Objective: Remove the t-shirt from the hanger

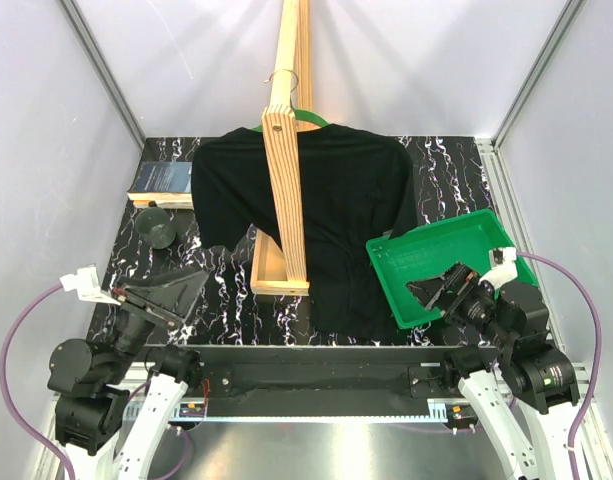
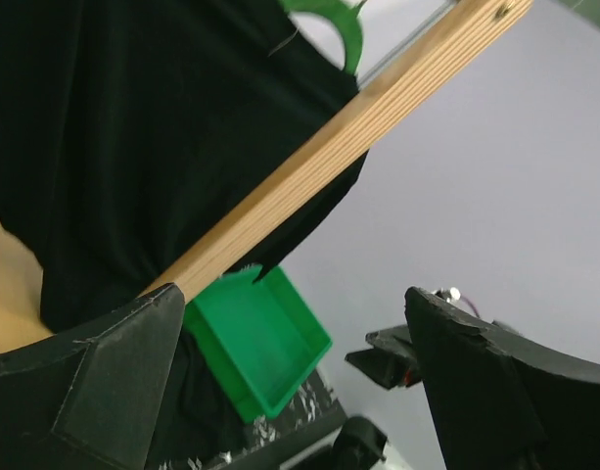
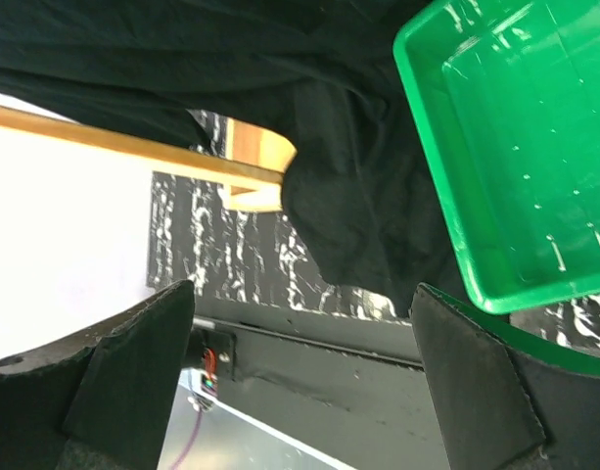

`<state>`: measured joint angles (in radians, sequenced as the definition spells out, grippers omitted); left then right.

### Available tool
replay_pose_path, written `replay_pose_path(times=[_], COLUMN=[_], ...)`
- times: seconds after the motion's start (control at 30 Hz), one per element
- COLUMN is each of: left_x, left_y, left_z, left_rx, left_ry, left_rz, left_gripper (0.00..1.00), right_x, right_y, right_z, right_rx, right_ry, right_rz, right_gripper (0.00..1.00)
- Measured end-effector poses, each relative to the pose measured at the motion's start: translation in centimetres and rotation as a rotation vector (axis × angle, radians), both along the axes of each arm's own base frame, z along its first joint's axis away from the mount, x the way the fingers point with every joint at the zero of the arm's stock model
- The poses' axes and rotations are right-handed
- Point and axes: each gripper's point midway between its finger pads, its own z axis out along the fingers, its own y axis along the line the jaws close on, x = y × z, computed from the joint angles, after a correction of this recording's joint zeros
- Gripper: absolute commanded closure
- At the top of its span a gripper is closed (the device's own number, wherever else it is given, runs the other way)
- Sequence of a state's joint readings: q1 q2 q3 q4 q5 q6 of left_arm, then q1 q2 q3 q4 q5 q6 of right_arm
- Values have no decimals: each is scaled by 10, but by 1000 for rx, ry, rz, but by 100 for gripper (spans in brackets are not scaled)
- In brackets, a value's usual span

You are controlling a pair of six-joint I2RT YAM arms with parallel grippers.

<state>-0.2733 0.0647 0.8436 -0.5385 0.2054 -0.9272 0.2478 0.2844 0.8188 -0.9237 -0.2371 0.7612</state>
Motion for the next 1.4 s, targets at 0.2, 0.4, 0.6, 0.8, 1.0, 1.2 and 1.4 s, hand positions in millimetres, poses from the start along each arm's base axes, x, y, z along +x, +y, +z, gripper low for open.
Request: replay_pose_path(times=[0.2, 0.4, 0.6, 0.8, 1.0, 1.2, 1.4], left_x=[-5, -11, -20, -48, -63, -68, -66], left_y=[-8, -8, -10, -11, -13, -2, -1], left_z=[-17, -32, -45, -32, -36, -37, -51], left_rx=[34, 56, 66, 96, 186, 273, 337], left_ry=[62, 150, 260, 260, 274, 243, 250], left_rz=[-57, -65, -93, -149, -197, -149, -155], left_gripper=[1, 1, 1, 1, 1, 1, 1], right_x=[-10, -4, 11, 21, 46, 98, 159], right_y=[8, 23, 33, 32, 21, 20, 32], right_z=[-2, 19, 38, 52, 83, 137, 171], right_rx=[-39, -82, -120, -156, -229, -322, -403], right_ry=[-17, -32, -25, -44, -98, -211, -320], right_rz=[104, 236, 320, 323, 240, 207, 241], right_gripper=[0, 0, 0, 0, 0, 0, 0])
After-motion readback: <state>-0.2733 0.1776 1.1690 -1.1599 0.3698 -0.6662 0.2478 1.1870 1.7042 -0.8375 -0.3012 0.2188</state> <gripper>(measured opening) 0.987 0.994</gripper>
